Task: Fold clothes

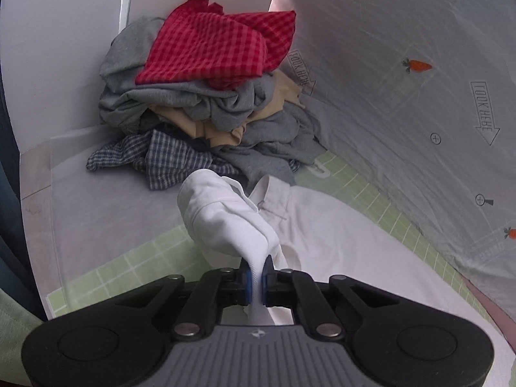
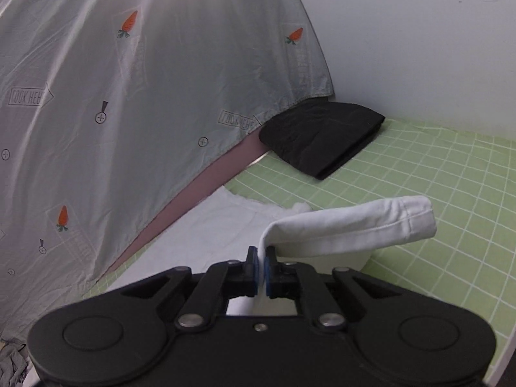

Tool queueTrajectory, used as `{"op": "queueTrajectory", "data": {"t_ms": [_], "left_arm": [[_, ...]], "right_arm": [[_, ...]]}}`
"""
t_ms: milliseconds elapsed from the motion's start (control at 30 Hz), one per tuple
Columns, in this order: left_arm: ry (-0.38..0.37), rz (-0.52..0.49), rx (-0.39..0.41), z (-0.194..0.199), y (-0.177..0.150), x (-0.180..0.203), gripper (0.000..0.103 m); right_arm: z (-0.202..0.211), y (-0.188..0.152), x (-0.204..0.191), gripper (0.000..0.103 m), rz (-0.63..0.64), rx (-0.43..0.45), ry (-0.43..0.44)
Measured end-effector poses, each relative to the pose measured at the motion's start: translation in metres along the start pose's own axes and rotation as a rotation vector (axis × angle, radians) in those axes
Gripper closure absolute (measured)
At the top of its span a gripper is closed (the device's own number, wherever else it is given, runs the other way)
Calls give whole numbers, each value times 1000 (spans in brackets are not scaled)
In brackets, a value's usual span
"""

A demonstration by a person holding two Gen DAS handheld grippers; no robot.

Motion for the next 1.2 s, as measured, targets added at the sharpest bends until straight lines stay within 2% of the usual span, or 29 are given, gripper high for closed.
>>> {"op": "queueTrajectory", "data": {"t_ms": [67,133,233,333,467,533,600,667,733,767,800,833,867,933,967,1000,1133,1200], "left_arm": [[6,-1,21,-6,12,8,97],[33,14,-6,-28,13,14,97],[65,62,-65,-53,0,16,98],[74,25,-98,-71,1,29,98],[50,-26,-81,-100,41,59,98],[32,-26,-65,-122,64,76,98],[52,-27,-64,-157,80,94,95],[68,-19,-68,-190,93,110,79],[54,42,-102,-207,93,117,74],[42,66,-111,-212,93,121,66],[22,66,-96,-208,92,124,58],[16,54,-85,-201,86,125,40],[21,44,-83,-194,78,123,28],[29,35,-106,-182,58,116,27],[35,36,-124,-176,46,110,27],[48,44,-138,-171,37,104,27],[98,79,-194,-151,-2,80,24],[94,89,-238,-152,-20,78,23]], "right_arm": [[-4,21,-27,99,13,41,57],[-15,33,-44,99,29,61,85],[-48,32,-54,99,50,45,59],[-82,21,-53,99,46,2,5],[-125,13,-70,99,63,-40,-44],[-153,19,-88,99,93,-47,-41],[-189,29,-117,99,143,-33,-24],[-231,32,-147,99,182,-37,1],[-274,30,-170,99,209,-37,1],[-292,27,-177,89,231,-37,-15],[-302,21,-181,70,271,-42,-45],[-312,15,-184,63,312,-46,-75],[-317,9,-183,58,341,-52,-98],[-304,-5,-166,53,355,-64,-115],[-297,-12,-158,46,362,-71,-124],[-290,-18,-146,43,365,-80,-142],[-261,-43,-77,39,336,-135,-291],[-247,-48,-44,39,288,-145,-357]]}}
Point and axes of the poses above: each gripper's, at about its wrist camera, not at the fingertips, and z roughly against the way its jaws point, x to its right, y to its top, the point moved 10 cm from there along -z, roughly the way its jaws point, and after that the axes turned 11 degrees about -z, right-handed, at the moved point
